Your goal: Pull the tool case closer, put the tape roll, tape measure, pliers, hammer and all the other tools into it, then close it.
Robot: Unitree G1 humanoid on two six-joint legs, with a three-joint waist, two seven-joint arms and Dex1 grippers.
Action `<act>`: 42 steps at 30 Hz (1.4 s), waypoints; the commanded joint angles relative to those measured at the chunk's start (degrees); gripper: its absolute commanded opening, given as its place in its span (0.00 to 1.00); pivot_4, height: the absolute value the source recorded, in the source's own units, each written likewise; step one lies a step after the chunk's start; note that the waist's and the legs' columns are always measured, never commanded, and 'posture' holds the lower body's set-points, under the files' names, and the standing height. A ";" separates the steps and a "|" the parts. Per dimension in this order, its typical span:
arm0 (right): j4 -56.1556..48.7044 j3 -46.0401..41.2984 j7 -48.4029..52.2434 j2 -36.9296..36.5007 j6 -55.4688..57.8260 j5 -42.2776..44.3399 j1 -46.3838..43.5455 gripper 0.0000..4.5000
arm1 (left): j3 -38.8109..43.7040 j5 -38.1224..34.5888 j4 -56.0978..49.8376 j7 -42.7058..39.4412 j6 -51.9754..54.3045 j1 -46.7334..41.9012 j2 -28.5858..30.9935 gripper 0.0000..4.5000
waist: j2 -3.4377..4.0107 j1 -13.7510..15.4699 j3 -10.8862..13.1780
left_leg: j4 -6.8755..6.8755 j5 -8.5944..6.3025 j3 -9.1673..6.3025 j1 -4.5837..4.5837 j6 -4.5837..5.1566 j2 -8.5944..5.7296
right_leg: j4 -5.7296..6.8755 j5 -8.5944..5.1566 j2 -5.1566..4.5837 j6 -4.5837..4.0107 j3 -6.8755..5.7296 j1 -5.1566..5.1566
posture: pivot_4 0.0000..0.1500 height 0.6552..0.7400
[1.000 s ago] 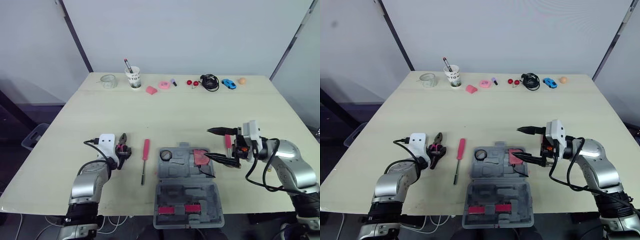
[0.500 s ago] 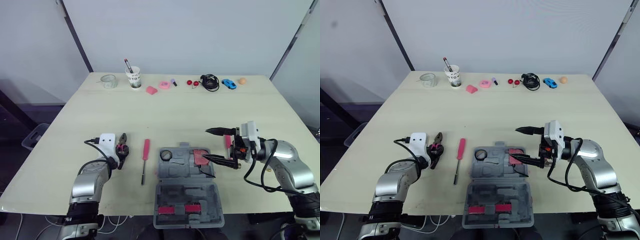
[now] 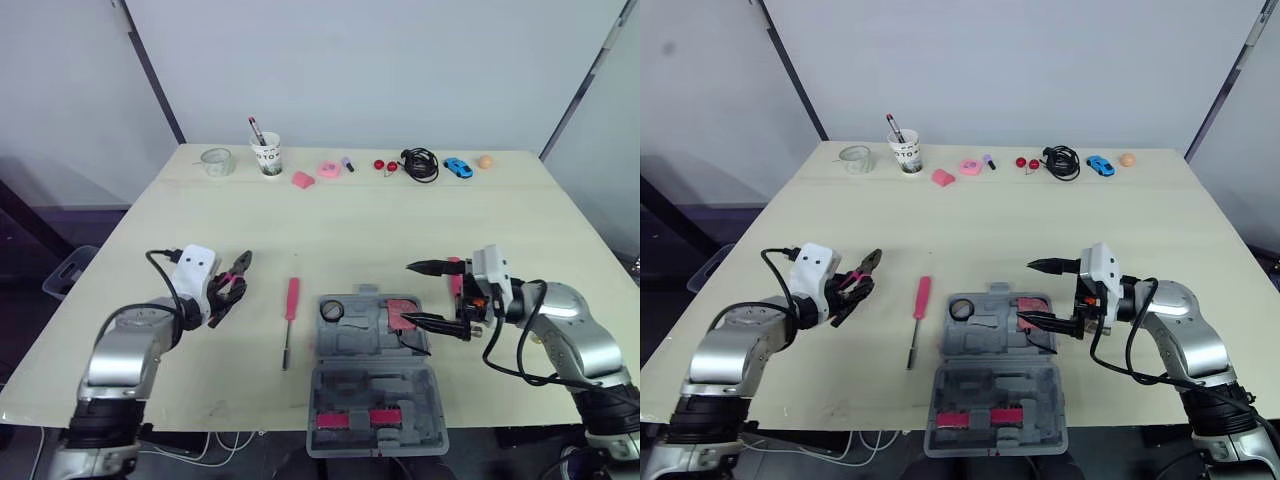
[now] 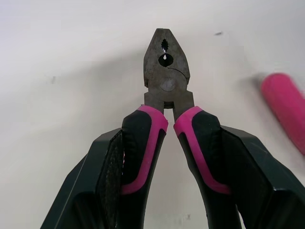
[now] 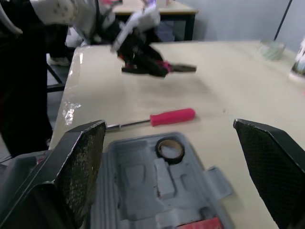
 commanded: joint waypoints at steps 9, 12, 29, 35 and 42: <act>-3.50 5.11 -4.75 -2.59 6.26 -7.91 -5.93 1.00 | -14.77 -2.00 -1.54 -24.35 -6.15 -14.22 3.84 0.56 | 0.00 -0.10 0.00 | 0.08 0.01 -0.13 -0.45 0.00 0.00 | 0.01 0.00 0.13 0.00 -0.11 -0.33 | 1.00 1.00; -3.66 7.01 -4.89 -3.85 8.46 -10.10 -7.60 1.00 | -17.86 -1.63 0.48 -29.33 -9.63 -17.22 2.98 0.56 | 0.00 -0.08 0.00 | 0.08 0.01 -0.13 -0.46 0.00 0.01 | 0.01 0.00 0.16 0.00 -0.09 -0.35 | 1.00 1.00; -3.99 19.15 -5.46 -4.53 26.53 -19.03 -22.42 1.00 | -27.43 4.24 13.96 -45.41 -21.53 -29.11 -6.06 0.56 | 0.06 -0.13 0.04 | 0.88 0.00 -0.28 -0.68 0.03 0.03 | 0.68 -0.02 0.26 0.01 -0.08 -0.47 | 1.00 1.00; -4.89 21.91 -4.51 -3.83 28.58 -19.67 -24.25 1.00 | -26.36 4.40 15.73 -45.77 -21.29 -29.82 -8.16 0.56 | 0.06 -0.07 0.03 | 0.97 0.00 -0.35 -0.96 0.03 0.03 | 0.76 -0.01 0.28 0.01 -0.10 -0.68 | 1.00 1.00; -4.20 23.65 -4.89 -2.05 28.75 -20.39 -24.34 0.89 | -25.83 4.78 16.44 -45.26 -21.48 -29.68 -8.68 0.56 | 0.07 -0.10 0.03 | 1.06 0.01 -0.65 -1.19 0.04 0.03 | 0.77 -0.01 0.29 0.00 -0.40 -0.76 | 1.00 1.00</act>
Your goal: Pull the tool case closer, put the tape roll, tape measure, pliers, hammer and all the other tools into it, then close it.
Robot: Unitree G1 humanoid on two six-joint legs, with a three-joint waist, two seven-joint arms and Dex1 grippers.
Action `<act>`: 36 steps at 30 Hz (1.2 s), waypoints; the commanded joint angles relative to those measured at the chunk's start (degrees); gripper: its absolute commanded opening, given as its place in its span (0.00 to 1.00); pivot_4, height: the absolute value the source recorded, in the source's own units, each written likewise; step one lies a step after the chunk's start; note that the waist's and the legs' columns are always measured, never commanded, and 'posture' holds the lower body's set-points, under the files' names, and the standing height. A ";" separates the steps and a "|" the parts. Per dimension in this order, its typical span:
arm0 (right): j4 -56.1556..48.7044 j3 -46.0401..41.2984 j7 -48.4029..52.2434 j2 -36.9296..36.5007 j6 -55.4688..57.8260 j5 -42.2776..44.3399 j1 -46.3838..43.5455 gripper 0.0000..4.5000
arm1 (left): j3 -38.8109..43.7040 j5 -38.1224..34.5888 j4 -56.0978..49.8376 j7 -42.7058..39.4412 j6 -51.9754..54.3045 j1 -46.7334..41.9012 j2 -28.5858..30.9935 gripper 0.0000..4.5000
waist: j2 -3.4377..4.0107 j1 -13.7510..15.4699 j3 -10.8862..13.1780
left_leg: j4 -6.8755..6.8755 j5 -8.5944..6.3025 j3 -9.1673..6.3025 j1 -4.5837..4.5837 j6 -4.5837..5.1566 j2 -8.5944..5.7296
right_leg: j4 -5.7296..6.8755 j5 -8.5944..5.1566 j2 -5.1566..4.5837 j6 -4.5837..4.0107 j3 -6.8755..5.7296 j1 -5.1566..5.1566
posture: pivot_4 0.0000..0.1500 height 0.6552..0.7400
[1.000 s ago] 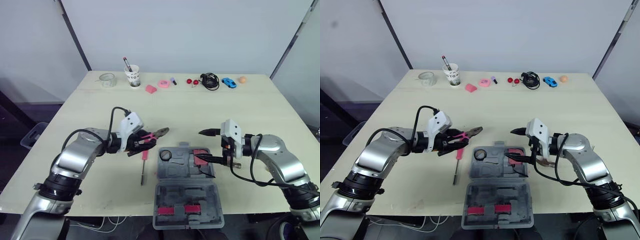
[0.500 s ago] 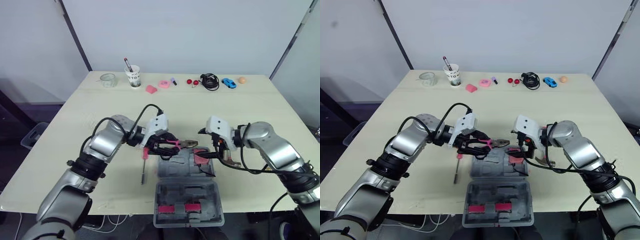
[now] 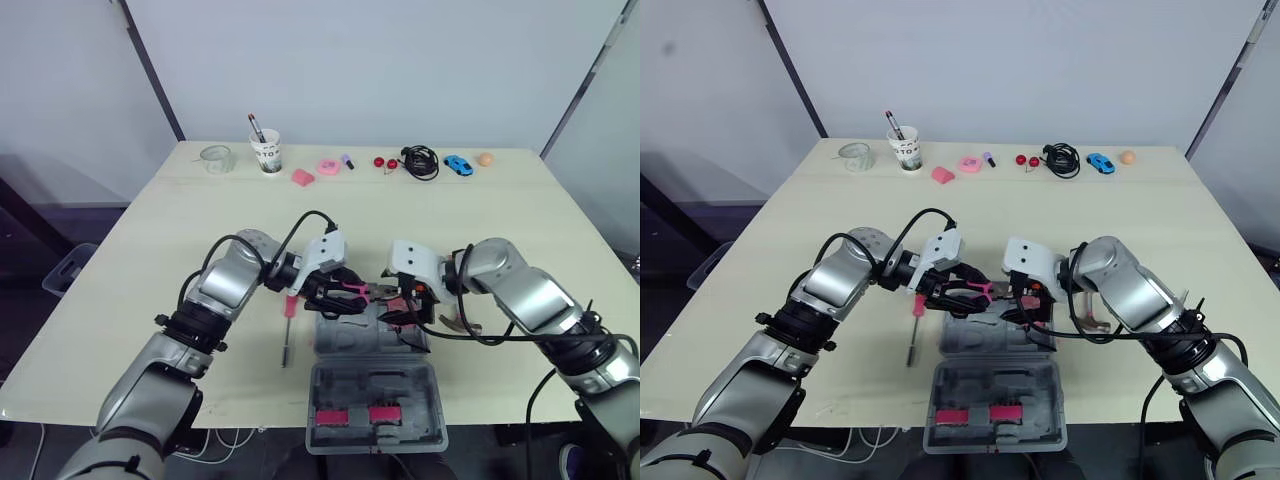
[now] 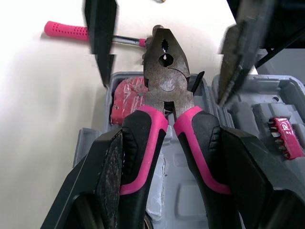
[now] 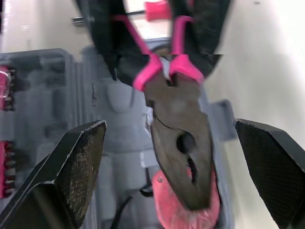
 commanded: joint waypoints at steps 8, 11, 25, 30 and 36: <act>0.69 -0.41 -0.39 1.07 -1.05 -1.33 -1.33 0.22 | 2.45 -0.56 -0.89 0.36 -0.30 -0.87 -0.70 0.56 | 0.00 0.08 0.00 | 0.10 0.00 -0.11 -0.12 0.00 0.00 | -0.02 0.00 -0.01 0.00 -0.11 0.00 | 1.00 1.00; 0.58 -0.29 -0.23 1.09 -1.28 -1.69 -0.85 0.22 | 2.62 -0.64 -1.26 0.18 -0.44 -0.74 -0.71 0.56 | 0.00 0.04 0.00 | 0.11 0.00 -0.11 -0.13 0.00 0.00 | -0.01 0.00 -0.01 0.00 -0.11 0.00 | 1.00 1.00; 1.32 -1.45 0.39 -0.03 -4.31 -1.82 0.37 0.22 | 4.66 -2.65 -3.73 -1.90 2.03 1.89 1.93 0.98 | 0.01 0.03 0.00 | 0.12 0.00 -0.13 -0.13 0.00 0.00 | 0.01 0.00 -0.01 0.00 -0.13 0.00 | 1.00 1.00; 1.59 -3.64 1.11 -0.73 -9.16 -0.41 2.10 0.22 | 9.31 -5.53 -5.58 -2.86 -1.61 5.82 4.29 1.00 | 0.01 -0.09 0.00 | 0.12 0.00 -0.14 -0.12 0.00 0.00 | 0.02 0.00 -0.01 0.00 -0.13 -0.01 | 1.00 1.00; 0.73 -6.43 -0.15 -2.63 -12.19 -0.58 5.71 0.22 | 15.93 -10.61 -11.09 -4.44 -2.07 14.17 9.46 1.00 | 0.01 -0.06 0.00 | 0.12 0.00 -0.12 -0.12 -0.01 0.02 | 0.03 0.00 -0.03 0.00 -0.13 -0.01 | 1.00 1.00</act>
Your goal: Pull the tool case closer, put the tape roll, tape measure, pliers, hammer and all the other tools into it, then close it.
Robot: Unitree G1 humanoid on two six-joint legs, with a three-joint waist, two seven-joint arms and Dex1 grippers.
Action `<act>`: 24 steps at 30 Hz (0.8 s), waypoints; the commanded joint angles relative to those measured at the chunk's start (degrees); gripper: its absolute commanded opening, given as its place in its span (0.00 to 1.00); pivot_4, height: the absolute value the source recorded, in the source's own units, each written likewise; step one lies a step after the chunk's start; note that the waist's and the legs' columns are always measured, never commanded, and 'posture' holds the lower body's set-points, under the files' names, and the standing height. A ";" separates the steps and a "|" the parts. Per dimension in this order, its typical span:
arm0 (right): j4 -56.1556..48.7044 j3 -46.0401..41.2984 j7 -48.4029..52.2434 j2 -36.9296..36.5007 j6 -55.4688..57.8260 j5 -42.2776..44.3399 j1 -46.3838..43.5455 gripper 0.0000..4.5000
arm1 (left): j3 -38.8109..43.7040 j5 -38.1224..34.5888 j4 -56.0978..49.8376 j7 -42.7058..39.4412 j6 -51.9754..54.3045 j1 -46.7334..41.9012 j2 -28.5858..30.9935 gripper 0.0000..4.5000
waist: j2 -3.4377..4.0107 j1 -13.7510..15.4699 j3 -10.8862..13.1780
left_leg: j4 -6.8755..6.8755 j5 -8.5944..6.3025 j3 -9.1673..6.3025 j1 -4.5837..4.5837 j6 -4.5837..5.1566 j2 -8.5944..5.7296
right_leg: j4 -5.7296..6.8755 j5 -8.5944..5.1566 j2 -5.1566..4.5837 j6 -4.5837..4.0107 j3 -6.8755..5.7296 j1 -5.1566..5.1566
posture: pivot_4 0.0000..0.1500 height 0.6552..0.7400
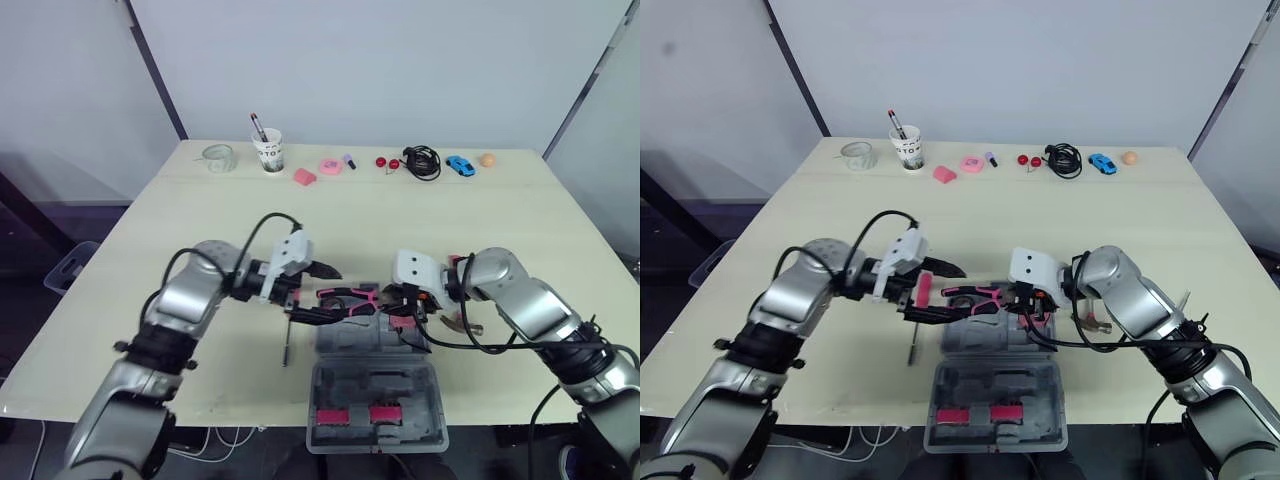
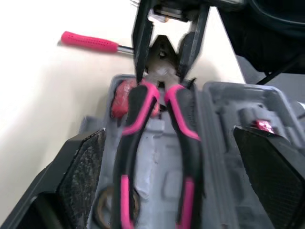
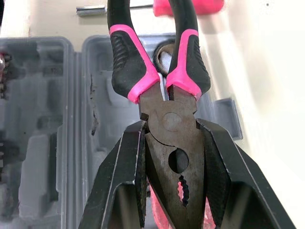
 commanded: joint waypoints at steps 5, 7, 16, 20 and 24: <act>-4.09 -6.76 -2.37 -3.12 -3.84 0.41 4.48 0.22 | 10.17 -6.99 -7.29 -0.84 -0.97 10.57 5.90 1.00 | 0.01 0.11 0.00 | 0.00 0.00 0.00 0.01 0.00 0.01 | 0.01 0.00 -0.02 0.00 -0.02 0.00 | 1.00 1.00; -3.92 -8.83 -3.33 -3.60 -4.59 0.88 5.97 0.22 | 12.56 -8.11 -8.17 -0.77 -1.87 13.92 6.71 1.00 | 0.00 0.09 0.00 | 0.00 0.00 0.01 0.01 0.00 0.01 | 0.01 0.00 -0.02 0.00 -0.02 0.00 | 1.00 1.00; -0.90 -14.63 -4.17 -6.70 -8.97 1.13 9.32 0.22 | 17.91 -9.51 -7.83 -1.47 -5.73 22.23 9.80 1.00 | 0.02 0.14 0.01 | 0.00 0.00 0.04 0.05 0.00 0.02 | 0.02 -0.01 -0.02 -0.02 0.00 0.01 | 1.00 1.00; -6.05 -9.73 -3.58 -6.08 -7.88 -1.11 9.49 0.22 | 18.07 -9.09 -6.22 -1.98 -9.56 21.95 9.13 1.00 | 0.02 0.12 0.01 | 0.00 0.00 0.04 0.05 0.00 0.02 | 0.02 -0.01 -0.02 -0.02 -0.01 0.01 | 1.00 1.00; -9.12 -5.61 -3.54 -5.95 -4.64 -4.09 8.25 0.22 | 17.50 -9.40 -4.66 -4.42 -11.41 21.36 9.92 1.00 | 0.04 0.04 0.01 | -0.01 0.00 0.05 0.06 0.00 0.05 | 0.05 -0.01 0.00 -0.03 0.00 0.00 | 1.00 1.00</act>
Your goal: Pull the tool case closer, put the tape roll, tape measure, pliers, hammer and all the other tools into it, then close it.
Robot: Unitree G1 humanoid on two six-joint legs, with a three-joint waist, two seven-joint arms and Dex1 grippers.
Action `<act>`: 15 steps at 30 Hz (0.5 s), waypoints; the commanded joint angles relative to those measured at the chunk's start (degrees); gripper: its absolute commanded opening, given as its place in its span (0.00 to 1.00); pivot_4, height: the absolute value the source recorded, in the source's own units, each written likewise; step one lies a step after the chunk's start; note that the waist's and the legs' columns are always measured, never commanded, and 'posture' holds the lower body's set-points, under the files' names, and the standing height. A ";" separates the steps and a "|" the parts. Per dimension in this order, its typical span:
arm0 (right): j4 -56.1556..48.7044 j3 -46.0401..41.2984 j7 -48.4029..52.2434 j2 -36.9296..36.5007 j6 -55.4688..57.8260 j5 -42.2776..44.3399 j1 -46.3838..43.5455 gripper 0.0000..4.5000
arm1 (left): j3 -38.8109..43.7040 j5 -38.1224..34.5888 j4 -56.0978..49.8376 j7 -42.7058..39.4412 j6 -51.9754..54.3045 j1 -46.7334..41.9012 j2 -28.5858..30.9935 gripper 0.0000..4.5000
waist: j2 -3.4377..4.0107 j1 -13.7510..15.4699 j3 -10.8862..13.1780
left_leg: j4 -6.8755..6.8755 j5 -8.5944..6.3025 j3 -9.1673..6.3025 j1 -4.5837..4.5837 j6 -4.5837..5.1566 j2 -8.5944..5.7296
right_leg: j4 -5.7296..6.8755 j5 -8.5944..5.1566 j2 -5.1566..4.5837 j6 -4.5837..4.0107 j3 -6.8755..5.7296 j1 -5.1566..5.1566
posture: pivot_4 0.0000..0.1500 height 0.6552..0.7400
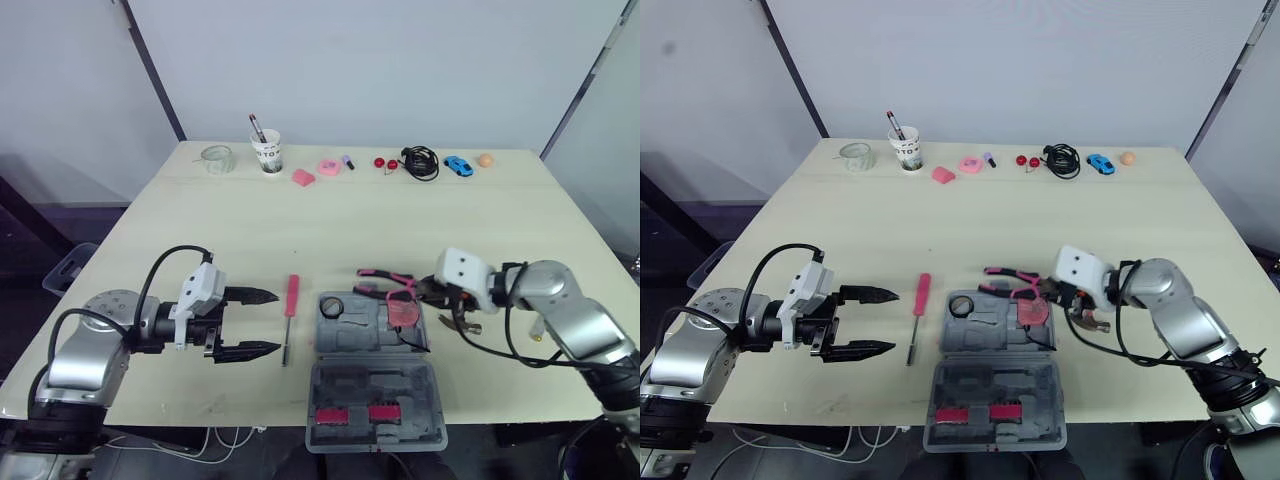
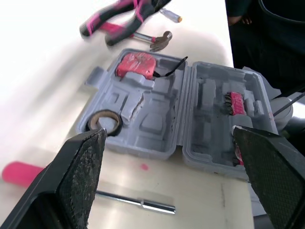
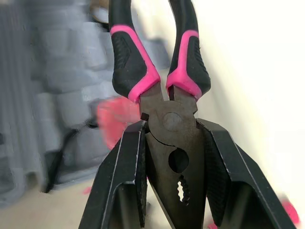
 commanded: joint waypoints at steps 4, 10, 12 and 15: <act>-6.66 3.85 0.97 0.21 4.38 -2.89 -2.48 0.22 | 0.35 -0.60 2.43 -4.80 -4.42 -2.01 1.50 1.00 | 0.00 0.22 0.00 | 0.01 0.00 0.01 -0.02 0.00 -0.01 | -0.01 0.00 -0.01 -0.01 0.00 0.00 | 1.00 1.00; -6.13 11.79 1.10 2.07 6.38 -9.88 -7.01 0.22 | -1.42 0.70 6.53 -8.74 -7.53 -4.39 2.81 1.00 | 0.00 0.00 0.00 | 0.01 0.00 0.01 0.01 0.00 -0.01 | 0.01 -0.01 0.00 -0.01 -0.01 -0.01 | 1.00 1.00; -5.44 13.47 0.58 2.65 7.19 -11.99 -7.73 0.22 | -1.77 0.56 6.98 -8.69 -7.78 -4.68 2.91 1.00 | 0.00 0.02 0.00 | 0.01 0.00 0.00 0.00 0.00 -0.01 | 0.03 -0.01 0.01 -0.01 -0.01 -0.03 | 1.00 1.00; -5.55 15.78 0.48 3.39 9.11 -14.60 -8.01 0.22 | -2.50 0.35 6.84 -8.16 -7.88 -5.01 2.95 1.00 | 0.00 0.14 0.00 | 0.02 0.00 0.01 -0.04 0.00 -0.01 | 0.02 -0.01 0.00 -0.01 -0.01 -0.05 | 1.00 1.00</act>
